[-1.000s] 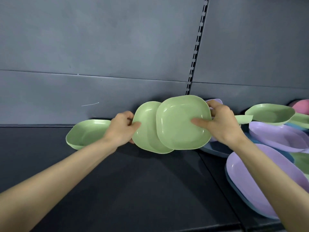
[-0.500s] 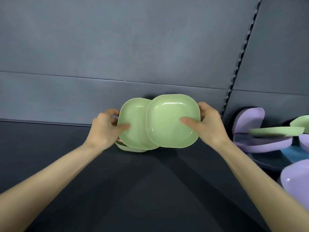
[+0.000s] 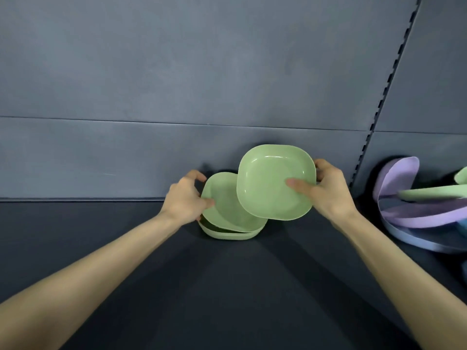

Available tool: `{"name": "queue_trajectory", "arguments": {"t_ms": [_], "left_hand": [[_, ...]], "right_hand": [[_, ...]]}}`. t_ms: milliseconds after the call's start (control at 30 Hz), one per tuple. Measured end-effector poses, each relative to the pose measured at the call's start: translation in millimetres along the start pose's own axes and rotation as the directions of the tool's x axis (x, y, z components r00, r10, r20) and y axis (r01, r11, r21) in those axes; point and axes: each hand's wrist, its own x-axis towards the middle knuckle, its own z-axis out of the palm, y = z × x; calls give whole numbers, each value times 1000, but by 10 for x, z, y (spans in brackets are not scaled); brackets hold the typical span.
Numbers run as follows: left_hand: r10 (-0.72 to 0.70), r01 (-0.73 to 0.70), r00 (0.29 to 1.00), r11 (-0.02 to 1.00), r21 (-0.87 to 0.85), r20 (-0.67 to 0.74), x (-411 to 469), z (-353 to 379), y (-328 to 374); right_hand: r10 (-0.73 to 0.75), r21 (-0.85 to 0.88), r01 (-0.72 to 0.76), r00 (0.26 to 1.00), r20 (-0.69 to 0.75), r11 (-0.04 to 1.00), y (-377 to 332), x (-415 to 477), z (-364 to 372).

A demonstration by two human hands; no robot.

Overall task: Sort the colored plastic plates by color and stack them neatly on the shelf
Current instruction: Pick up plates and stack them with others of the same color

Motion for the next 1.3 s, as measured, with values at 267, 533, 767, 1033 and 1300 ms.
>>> {"name": "queue_trajectory", "arguments": {"t_ms": [267, 533, 767, 1033, 1300], "left_hand": [[-40, 23, 997, 975, 222, 71, -14, 83, -81], [83, -66, 990, 986, -154, 110, -84, -122, -26], [156, -157, 988, 987, -43, -9, -10, 6, 29], [111, -113, 993, 989, 93, 30, 40, -1, -70], [42, -50, 991, 997, 60, 131, 86, 74, -236]], "right_hand": [[4, -42, -1, 999, 54, 999, 96, 142, 98], [-4, -14, 7, 984, 180, 1000, 95, 214, 333], [-60, -40, 72, 967, 246, 997, 84, 186, 580], [-62, -160, 119, 944, 324, 980, 259, 231, 641], [18, -248, 92, 913, 407, 964, 357, 265, 709]]}}
